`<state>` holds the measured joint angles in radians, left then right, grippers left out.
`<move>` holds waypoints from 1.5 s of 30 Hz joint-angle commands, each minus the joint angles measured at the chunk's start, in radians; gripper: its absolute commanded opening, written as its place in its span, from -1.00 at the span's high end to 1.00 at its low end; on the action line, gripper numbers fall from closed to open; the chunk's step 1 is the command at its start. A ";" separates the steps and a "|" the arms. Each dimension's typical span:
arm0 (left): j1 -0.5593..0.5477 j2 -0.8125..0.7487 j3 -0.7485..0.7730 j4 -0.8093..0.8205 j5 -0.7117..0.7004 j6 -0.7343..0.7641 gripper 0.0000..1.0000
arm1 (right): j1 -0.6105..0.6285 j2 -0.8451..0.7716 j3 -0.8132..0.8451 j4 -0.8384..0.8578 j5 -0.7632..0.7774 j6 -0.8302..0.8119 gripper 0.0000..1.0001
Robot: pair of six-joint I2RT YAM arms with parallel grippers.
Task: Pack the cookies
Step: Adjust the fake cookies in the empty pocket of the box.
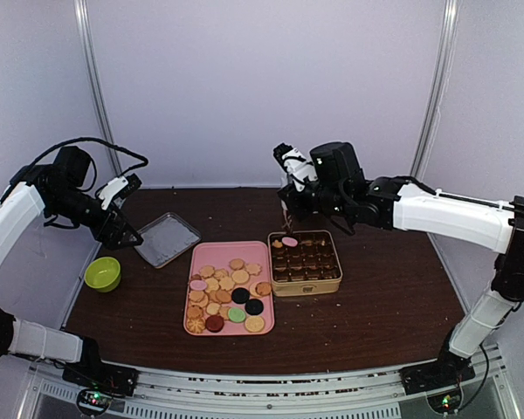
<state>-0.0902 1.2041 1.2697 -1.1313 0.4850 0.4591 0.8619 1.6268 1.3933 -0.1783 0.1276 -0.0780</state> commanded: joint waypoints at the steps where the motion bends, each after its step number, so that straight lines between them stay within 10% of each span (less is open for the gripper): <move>1: 0.008 -0.004 0.012 -0.006 0.014 0.001 -0.93 | 0.015 0.028 0.044 0.033 -0.048 0.034 0.53; 45: 0.008 0.001 0.009 -0.010 0.025 -0.002 -0.93 | -0.056 0.020 0.084 -0.049 -0.034 -0.034 0.56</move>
<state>-0.0902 1.2045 1.2697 -1.1431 0.4938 0.4587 0.8108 1.6958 1.4376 -0.2302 0.0864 -0.1009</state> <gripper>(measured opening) 0.967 0.221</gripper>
